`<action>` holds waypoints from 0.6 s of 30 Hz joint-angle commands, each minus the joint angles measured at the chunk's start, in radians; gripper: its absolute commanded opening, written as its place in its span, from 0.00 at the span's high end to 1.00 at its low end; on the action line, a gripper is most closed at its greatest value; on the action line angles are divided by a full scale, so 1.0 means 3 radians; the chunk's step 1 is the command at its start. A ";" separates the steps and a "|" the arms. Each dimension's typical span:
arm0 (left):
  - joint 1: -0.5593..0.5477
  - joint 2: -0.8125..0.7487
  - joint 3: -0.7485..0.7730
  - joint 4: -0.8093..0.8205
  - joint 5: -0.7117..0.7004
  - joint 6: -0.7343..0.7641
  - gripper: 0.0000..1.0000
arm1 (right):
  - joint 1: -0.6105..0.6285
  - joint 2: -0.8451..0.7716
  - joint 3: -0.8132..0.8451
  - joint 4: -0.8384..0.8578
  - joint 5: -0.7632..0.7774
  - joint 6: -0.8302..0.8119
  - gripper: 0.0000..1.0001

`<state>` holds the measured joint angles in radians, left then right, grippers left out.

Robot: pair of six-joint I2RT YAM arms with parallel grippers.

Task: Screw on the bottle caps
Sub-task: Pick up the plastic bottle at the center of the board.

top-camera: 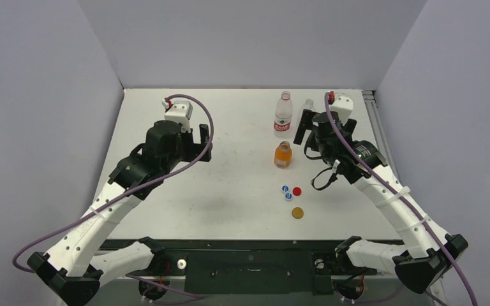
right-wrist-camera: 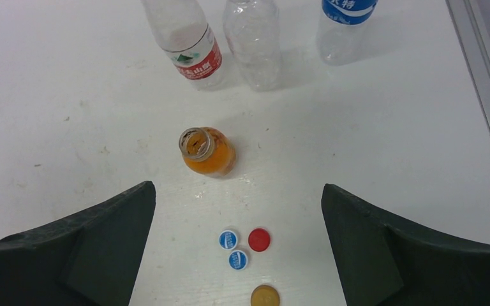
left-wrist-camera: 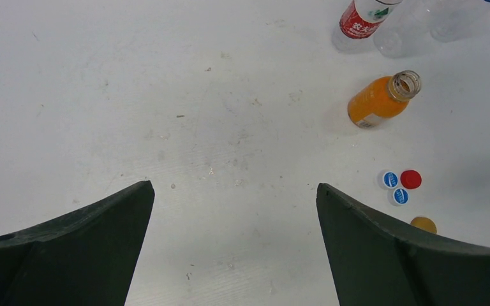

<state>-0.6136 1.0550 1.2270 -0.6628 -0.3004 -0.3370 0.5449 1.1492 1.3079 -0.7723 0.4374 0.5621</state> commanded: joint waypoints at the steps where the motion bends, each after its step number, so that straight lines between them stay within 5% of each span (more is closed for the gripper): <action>1: 0.0023 -0.0126 -0.0190 0.0228 0.0144 -0.0068 0.03 | 0.0268 0.0132 -0.0111 0.0009 0.0221 0.0012 0.03; 18: 0.0054 -0.0465 -0.0522 0.0157 0.0151 -0.0169 0.03 | 0.0381 0.1455 0.0341 0.0165 0.0167 -0.0180 0.34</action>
<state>-0.6056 0.9344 1.0702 -0.6395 -0.2630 -0.3840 0.6563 1.5509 1.3361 -0.7506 0.4614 0.5343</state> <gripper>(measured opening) 0.966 0.666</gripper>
